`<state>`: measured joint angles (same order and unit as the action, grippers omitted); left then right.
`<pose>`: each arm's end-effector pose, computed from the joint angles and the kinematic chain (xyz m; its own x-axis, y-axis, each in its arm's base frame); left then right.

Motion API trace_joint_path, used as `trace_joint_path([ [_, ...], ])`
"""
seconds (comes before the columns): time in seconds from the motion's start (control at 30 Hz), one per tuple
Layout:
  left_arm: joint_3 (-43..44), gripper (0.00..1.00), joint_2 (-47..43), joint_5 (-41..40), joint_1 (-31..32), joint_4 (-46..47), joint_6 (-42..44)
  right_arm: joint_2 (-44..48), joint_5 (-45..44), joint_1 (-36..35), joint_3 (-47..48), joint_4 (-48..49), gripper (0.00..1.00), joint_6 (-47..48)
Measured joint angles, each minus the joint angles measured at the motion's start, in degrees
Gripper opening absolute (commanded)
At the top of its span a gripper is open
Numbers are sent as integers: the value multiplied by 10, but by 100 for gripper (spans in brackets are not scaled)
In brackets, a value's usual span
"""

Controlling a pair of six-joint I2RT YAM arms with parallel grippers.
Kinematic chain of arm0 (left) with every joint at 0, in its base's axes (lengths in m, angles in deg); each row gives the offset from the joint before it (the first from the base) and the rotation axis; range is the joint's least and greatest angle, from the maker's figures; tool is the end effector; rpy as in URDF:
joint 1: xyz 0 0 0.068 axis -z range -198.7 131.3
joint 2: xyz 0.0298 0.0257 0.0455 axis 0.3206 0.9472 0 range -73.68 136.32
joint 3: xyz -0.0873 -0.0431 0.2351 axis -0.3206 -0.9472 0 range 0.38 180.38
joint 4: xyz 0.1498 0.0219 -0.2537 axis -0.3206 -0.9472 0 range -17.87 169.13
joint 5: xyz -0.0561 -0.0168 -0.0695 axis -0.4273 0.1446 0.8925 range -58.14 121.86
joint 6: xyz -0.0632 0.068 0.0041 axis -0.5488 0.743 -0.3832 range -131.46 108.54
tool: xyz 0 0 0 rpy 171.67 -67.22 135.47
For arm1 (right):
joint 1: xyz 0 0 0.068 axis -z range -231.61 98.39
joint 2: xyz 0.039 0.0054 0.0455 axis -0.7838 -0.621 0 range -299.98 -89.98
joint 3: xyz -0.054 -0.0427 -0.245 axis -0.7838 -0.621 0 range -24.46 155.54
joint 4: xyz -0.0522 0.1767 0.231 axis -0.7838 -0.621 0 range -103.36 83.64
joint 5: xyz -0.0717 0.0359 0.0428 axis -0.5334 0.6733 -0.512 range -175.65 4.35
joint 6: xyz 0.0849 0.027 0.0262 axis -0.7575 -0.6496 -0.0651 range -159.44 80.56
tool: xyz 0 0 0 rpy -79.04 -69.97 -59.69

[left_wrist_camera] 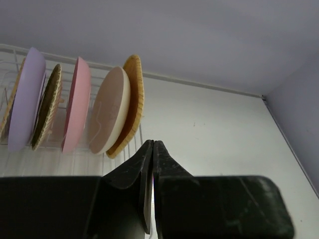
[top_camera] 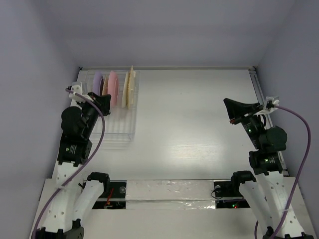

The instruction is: Unload the plates from the dish rack

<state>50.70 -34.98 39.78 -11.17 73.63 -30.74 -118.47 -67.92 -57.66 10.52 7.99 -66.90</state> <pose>0.2442 -0.0439 0.3987 0.0121 -0.3315 -0.9434 0.2856 0.9053 -0.3145 0.2167 0.0485 0.3764 0.1370 0.4562 -0.8793 -0.5033 0.7966 0.3349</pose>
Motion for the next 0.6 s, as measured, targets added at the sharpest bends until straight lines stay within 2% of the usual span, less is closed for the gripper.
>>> trace_joint_path([
  [0.33, 42, 0, 151, -51, 21, -12, -2, -10, 0, 0, 0, -6, 2, 0],
  [0.37, 47, 5, 165, -65, 36, -16, -1, -12, 0, 0, 0, -6, 3, 0],
  [0.4, 54, 16, 177, -76, 51, -20, 0, -16, 0, 0, 0, -6, 8, 0],
  [0.47, 78, 27, 205, -99, 80, -23, 6, -23, 1, 0, 0, -7, 16, -1],
  [0.5, 95, 31, 221, -107, 91, -24, 8, -25, 1, 0, 0, -7, 25, 0],
  [0.6, 142, 32, 265, -135, 105, -24, 15, -30, 1, 0, 0, -9, 31, 2],
])
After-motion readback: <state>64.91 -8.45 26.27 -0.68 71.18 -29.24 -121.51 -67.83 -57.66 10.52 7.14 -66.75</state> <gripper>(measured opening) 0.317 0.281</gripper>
